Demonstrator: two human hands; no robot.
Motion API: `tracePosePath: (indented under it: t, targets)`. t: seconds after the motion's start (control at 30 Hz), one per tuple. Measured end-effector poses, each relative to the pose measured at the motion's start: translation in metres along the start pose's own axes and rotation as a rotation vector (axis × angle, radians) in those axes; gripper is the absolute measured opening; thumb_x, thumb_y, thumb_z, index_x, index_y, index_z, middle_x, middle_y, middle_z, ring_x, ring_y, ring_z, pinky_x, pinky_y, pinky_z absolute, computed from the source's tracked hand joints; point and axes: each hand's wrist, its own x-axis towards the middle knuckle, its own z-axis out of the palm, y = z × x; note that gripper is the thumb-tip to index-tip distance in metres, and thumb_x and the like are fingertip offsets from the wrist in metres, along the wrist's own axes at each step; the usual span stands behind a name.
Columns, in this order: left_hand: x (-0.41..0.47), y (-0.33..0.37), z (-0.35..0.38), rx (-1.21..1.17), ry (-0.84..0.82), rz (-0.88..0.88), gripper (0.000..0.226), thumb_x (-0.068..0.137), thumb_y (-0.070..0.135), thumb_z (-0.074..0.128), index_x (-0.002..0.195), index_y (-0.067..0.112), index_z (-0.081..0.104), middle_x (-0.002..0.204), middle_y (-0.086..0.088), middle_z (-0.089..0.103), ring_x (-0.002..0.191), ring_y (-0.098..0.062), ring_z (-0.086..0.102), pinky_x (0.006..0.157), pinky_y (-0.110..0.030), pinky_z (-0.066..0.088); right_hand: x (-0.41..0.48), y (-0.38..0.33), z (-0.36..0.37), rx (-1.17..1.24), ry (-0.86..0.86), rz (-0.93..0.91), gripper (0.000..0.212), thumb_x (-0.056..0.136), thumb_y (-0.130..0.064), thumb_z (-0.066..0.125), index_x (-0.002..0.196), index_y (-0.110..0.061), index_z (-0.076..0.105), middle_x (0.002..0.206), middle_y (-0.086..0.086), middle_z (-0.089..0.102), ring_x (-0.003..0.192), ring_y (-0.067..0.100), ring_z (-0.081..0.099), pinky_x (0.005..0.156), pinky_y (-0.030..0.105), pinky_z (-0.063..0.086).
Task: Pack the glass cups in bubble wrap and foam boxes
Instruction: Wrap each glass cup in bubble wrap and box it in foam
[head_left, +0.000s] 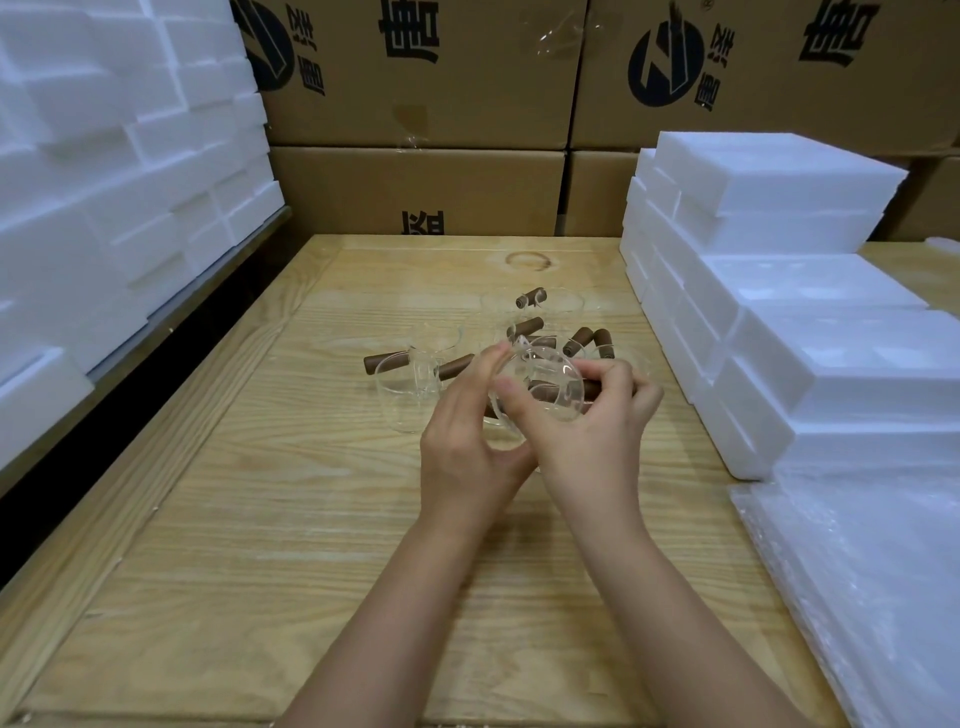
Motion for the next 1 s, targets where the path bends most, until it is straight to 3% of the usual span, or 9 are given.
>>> tracePosePath:
  t: [0.1,0.23,0.4,0.5,0.63,0.77,0.83,0.9,1.0]
  targets:
    - [0.001,0.0,0.0,-0.021,0.028,-0.012,0.06,0.075,0.032,0.063,0.124,-0.002,0.058,0.124,0.002,0.058,0.115,-0.014,0.058,0.098,-0.019,0.044,0.001,0.002,-0.002,-0.044,-0.064,-0.074,0.064,0.048,-0.058,0.08,0.093,-0.042,0.038,0.12,-0.001,0.026,0.117,0.019,0.042,0.096,0.024,0.042]
    - [0.001,-0.002,-0.001,-0.049,0.037,-0.07,0.07,0.072,0.043,0.072,0.129,0.006,0.055,0.128,0.008,0.056,0.115,-0.011,0.059,0.094,-0.02,0.048,0.002,0.007,-0.005,-0.012,-0.114,-0.198,0.069,0.051,-0.047,0.088,0.102,-0.041,0.042,0.12,-0.009,0.024,0.106,0.003,0.046,0.082,0.008,0.043]
    - [0.001,-0.006,-0.005,-0.176,-0.028,-0.165,0.075,0.071,0.05,0.073,0.137,0.039,0.038,0.147,0.025,0.039,0.132,-0.003,0.046,0.098,-0.02,0.046,0.007,0.011,-0.01,0.122,-0.219,-0.224,0.066,0.057,-0.024,0.089,0.107,-0.04,0.05,0.12,-0.014,0.026,0.091,-0.002,0.051,0.078,0.012,0.047]
    - [0.001,-0.008,-0.004,-0.241,-0.041,-0.17,0.077,0.075,0.042,0.076,0.139,0.037,0.034,0.151,0.038,0.018,0.138,-0.009,0.04,0.101,-0.018,0.044,0.009,0.009,-0.013,0.216,-0.237,-0.234,0.052,0.067,-0.019,0.082,0.111,-0.03,0.056,0.117,-0.009,0.031,0.088,0.001,0.053,0.084,0.018,0.049]
    - [0.003,-0.007,-0.001,-0.413,-0.076,-0.178,0.08,0.078,0.026,0.078,0.143,0.033,0.031,0.154,0.035,0.008,0.142,-0.017,0.034,0.109,-0.035,0.041,0.008,0.004,-0.015,0.356,-0.249,-0.212,0.025,0.085,-0.022,0.06,0.11,-0.025,0.06,0.114,-0.004,0.035,0.098,-0.007,0.051,0.084,0.015,0.048]
    - [0.005,-0.005,-0.002,-0.506,-0.116,-0.228,0.092,0.072,0.027,0.081,0.138,0.059,0.024,0.158,0.023,0.013,0.141,-0.007,0.033,0.106,-0.023,0.041,0.008,0.003,-0.016,0.323,-0.167,-0.282,0.03,0.094,-0.004,0.043,0.105,-0.024,0.063,0.111,-0.004,0.039,0.089,-0.004,0.052,0.081,0.014,0.047]
    - [0.006,-0.003,-0.004,-0.454,-0.158,-0.245,0.105,0.065,0.039,0.086,0.138,0.065,0.015,0.155,0.025,0.023,0.138,-0.001,0.037,0.106,-0.029,0.043,0.009,0.004,-0.015,0.288,-0.095,-0.332,0.036,0.094,0.001,0.042,0.103,-0.026,0.064,0.109,-0.009,0.041,0.085,0.003,0.052,0.082,0.017,0.046]
    - [0.003,-0.001,-0.004,-0.434,-0.182,-0.252,0.112,0.061,0.052,0.083,0.144,0.055,0.008,0.141,0.04,0.035,0.132,0.0,0.045,0.105,-0.037,0.045,0.009,0.005,-0.015,0.27,-0.055,-0.361,0.037,0.093,0.001,0.043,0.101,-0.028,0.064,0.108,-0.016,0.042,0.084,0.008,0.053,0.082,0.02,0.047]
    - [-0.001,0.001,-0.003,-0.494,-0.12,-0.237,0.1,0.069,0.07,0.069,0.147,0.036,0.015,0.135,0.029,0.051,0.125,-0.011,0.055,0.097,-0.03,0.051,0.01,0.007,-0.014,0.215,-0.027,-0.411,0.036,0.093,0.003,0.043,0.099,-0.026,0.064,0.108,-0.016,0.042,0.086,0.021,0.054,0.082,0.022,0.047]
